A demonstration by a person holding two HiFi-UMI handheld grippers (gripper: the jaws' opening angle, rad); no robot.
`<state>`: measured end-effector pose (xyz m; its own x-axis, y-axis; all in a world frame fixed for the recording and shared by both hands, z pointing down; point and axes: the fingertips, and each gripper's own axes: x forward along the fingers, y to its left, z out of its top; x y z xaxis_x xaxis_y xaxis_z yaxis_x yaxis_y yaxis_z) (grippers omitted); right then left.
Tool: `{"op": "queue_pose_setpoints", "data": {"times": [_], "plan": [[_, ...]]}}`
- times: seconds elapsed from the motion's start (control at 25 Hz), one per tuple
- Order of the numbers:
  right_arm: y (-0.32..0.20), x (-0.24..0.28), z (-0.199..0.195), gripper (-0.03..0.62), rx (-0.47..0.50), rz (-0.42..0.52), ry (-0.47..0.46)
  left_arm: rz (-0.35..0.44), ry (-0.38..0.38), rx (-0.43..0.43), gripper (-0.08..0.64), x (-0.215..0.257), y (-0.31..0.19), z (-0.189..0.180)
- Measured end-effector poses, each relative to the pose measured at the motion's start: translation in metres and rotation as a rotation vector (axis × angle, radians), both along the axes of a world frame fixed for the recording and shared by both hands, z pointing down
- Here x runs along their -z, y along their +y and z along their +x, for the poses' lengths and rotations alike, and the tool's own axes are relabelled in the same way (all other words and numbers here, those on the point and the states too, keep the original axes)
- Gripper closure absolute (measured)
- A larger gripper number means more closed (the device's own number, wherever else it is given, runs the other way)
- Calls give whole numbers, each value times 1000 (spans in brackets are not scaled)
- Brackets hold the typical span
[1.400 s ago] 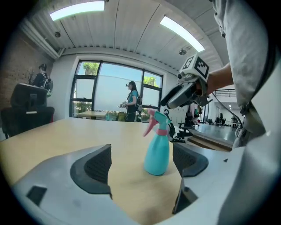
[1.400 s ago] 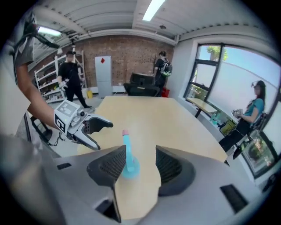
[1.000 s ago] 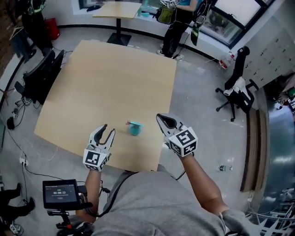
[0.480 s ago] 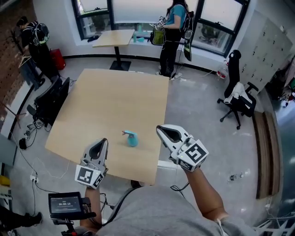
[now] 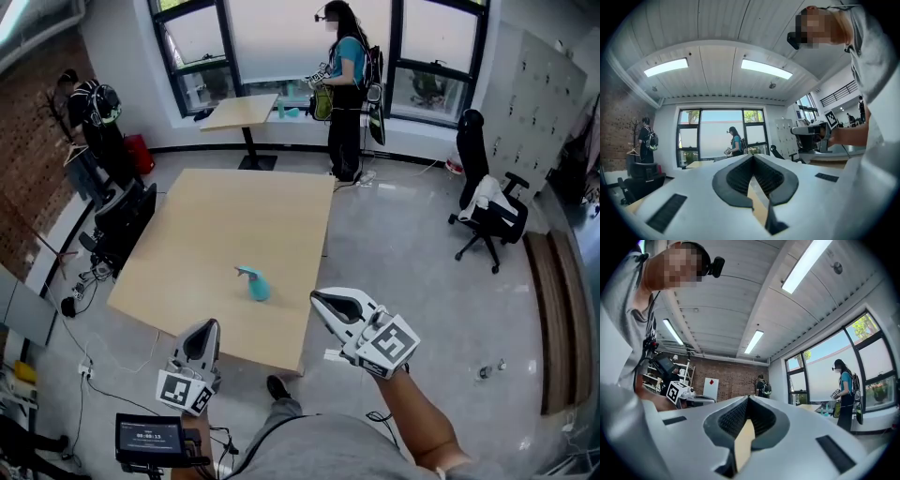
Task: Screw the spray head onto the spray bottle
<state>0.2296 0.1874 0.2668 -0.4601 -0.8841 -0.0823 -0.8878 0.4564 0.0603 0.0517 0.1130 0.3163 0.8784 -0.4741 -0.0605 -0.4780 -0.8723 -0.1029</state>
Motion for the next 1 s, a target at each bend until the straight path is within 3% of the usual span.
{"op": "queue_pose_setpoints", "data": {"times": [0.52, 1.0], "plan": [[91, -3, -24, 586, -3, 0, -22, 30, -45, 70, 557, 5, 92, -48], [157, -3, -85, 586, -71, -23, -6, 3, -46, 34, 557, 2, 161, -130]]}}
